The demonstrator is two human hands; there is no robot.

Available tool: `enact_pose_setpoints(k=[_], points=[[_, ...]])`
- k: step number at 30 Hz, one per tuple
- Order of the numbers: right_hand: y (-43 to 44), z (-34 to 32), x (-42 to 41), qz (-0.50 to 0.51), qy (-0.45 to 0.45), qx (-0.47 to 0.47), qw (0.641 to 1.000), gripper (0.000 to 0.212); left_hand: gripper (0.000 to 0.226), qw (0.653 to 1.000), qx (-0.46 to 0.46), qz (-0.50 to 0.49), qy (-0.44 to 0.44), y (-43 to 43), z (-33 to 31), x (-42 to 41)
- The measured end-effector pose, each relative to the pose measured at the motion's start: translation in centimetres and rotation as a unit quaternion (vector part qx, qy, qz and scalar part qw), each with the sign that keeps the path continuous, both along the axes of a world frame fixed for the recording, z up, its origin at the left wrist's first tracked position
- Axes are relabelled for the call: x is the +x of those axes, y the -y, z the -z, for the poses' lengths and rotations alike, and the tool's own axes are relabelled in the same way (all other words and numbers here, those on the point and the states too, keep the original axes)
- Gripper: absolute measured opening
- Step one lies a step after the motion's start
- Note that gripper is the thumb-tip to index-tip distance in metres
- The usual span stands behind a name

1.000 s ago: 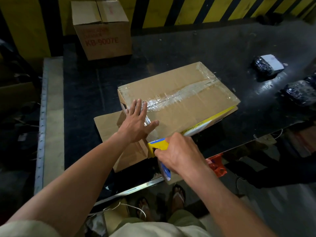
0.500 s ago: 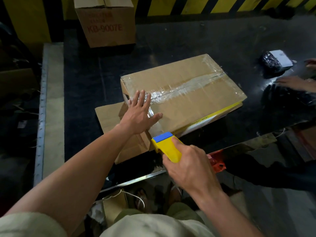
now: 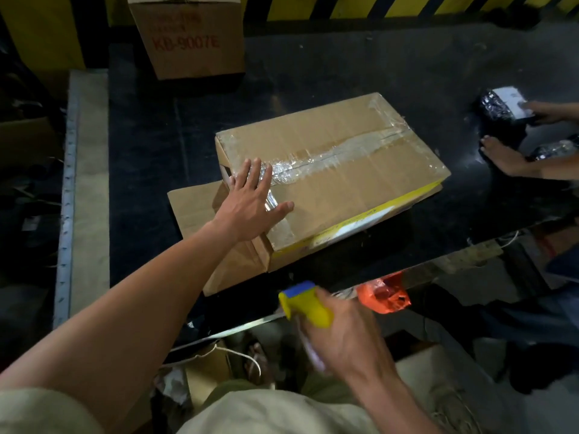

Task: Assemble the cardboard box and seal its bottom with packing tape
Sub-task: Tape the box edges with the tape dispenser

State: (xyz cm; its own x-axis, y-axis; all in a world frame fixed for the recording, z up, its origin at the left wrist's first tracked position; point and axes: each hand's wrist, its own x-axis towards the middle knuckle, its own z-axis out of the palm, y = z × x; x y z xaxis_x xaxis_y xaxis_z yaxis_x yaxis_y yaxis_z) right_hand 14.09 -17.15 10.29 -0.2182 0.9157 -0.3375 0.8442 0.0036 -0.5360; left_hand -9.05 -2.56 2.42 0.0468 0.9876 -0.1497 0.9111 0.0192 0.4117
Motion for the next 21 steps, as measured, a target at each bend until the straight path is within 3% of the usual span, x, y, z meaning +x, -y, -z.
enact_pose_setpoints(k=[7, 11, 21], points=[[-4.5, -4.2, 1.6, 0.035, -0.024, 0.103, 0.994, 0.035, 0.101, 1.0, -0.001, 0.011, -0.02, 0.0, -0.3, -0.4], [-6.1, -5.1, 2.1, 0.062, -0.051, 0.125, 0.989, 0.055, 0.098, 0.999, -0.014, 0.02, -0.041, 0.3, -1.2, -0.6], [-11.9, -7.5, 5.5, 0.09, -0.091, 0.157, 0.979, 0.069, 0.073, 0.976, -0.079, -0.053, -0.194, -3.3, -5.3, 4.3]])
